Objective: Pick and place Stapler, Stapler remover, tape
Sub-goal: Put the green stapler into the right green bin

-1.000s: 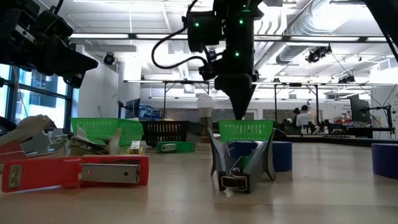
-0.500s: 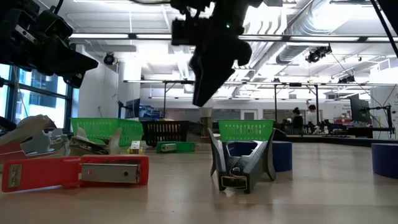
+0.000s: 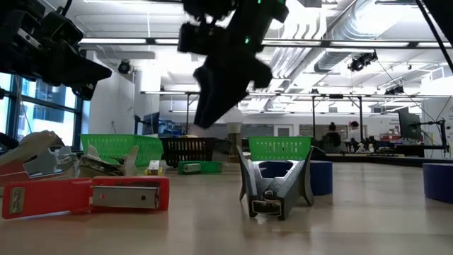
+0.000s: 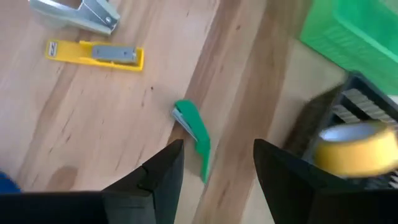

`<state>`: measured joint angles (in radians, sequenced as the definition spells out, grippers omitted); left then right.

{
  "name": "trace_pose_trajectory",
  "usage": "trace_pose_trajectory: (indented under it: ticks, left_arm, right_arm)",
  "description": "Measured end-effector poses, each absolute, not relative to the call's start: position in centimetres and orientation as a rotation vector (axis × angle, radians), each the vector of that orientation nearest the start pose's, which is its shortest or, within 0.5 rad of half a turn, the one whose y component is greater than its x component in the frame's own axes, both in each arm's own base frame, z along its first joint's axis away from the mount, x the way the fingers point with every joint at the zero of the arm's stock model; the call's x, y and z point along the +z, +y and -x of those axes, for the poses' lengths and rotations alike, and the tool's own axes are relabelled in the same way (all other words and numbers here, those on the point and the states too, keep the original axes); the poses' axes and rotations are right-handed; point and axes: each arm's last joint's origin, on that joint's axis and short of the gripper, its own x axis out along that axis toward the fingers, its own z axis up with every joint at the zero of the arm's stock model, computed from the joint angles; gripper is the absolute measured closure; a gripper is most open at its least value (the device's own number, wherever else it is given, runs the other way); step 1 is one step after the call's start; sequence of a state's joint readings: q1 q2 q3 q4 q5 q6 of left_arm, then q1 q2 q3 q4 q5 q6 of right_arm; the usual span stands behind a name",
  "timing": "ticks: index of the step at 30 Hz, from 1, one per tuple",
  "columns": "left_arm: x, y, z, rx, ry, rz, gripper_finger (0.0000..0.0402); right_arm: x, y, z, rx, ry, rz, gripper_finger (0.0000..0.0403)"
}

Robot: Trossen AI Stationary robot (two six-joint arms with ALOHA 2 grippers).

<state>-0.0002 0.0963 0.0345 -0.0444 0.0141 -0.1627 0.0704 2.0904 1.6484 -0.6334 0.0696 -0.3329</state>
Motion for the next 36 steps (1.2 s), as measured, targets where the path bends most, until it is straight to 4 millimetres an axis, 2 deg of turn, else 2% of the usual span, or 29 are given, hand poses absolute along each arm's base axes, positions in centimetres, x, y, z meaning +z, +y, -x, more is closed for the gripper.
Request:
trace_pose_trajectory:
  ticks: [11,16,19,22,28,32,36]
  left_arm:
    - [16.3,0.0,-10.2,-0.001,0.107,0.163,0.0400]
    - [16.3,0.0,-10.2,-0.001,0.107,0.163,0.0400]
    - [16.3,0.0,-10.2,-0.001,0.107,0.163,0.0400]
    - [16.3,0.0,-10.2,-0.001,0.107,0.163,0.0400]
    - [16.3,0.0,-10.2,-0.001,0.107,0.163,0.0400]
    - [16.3,0.0,-10.2,-0.001,0.107,0.163,0.0400]
    - [16.3,0.0,-10.2,-0.004,0.107,0.163,0.0400]
  right_arm:
    - [14.5,3.0,-45.4,0.245,1.151,0.441,0.0218]
    - [13.4,3.0,-45.8,0.264,1.153,0.474,0.0218]
    - [13.3,2.9,-45.8,0.244,1.158,0.455,0.0224]
    - [13.3,2.8,-45.8,0.221,1.166,0.456,0.0254]
    - [13.2,3.3,-45.9,0.164,1.158,0.558,0.0370]
    - [13.7,3.0,-46.3,0.036,1.162,0.551,0.0373]
    - [15.8,3.6,-46.5,-0.057,1.198,0.607,0.0373]
